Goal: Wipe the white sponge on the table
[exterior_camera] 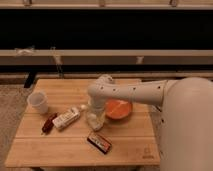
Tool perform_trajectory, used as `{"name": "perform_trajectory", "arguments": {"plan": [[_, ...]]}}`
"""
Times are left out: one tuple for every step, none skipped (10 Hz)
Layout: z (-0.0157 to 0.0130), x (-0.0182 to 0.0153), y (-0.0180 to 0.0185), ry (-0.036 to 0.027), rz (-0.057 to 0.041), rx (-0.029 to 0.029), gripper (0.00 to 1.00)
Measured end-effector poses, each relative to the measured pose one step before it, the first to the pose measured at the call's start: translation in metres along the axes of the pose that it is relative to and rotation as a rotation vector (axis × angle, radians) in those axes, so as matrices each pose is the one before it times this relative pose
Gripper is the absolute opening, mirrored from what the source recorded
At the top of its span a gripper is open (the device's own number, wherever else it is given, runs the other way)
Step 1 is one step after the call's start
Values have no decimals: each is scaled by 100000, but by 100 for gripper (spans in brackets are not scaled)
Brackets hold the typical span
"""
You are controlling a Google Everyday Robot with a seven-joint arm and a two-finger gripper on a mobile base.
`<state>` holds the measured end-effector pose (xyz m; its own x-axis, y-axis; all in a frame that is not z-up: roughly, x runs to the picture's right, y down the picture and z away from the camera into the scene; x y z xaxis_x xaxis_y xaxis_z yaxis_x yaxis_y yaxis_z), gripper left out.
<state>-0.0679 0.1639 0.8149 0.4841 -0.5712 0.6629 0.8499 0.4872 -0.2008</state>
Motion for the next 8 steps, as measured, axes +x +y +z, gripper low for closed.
{"name": "perform_trajectory", "arguments": {"plan": [[135, 385, 37, 576, -1270, -826, 71], [61, 285, 71, 666, -712, -659, 71], [88, 439, 47, 1825, -1185, -788, 71], [62, 554, -98, 2299, -890, -26, 71], [102, 520, 15, 1774, -606, 87, 71], [150, 393, 34, 1429, -493, 172, 71], [157, 423, -88, 1724, -842, 288, 71], [226, 489, -172, 2250, -1394, 255, 71]]}}
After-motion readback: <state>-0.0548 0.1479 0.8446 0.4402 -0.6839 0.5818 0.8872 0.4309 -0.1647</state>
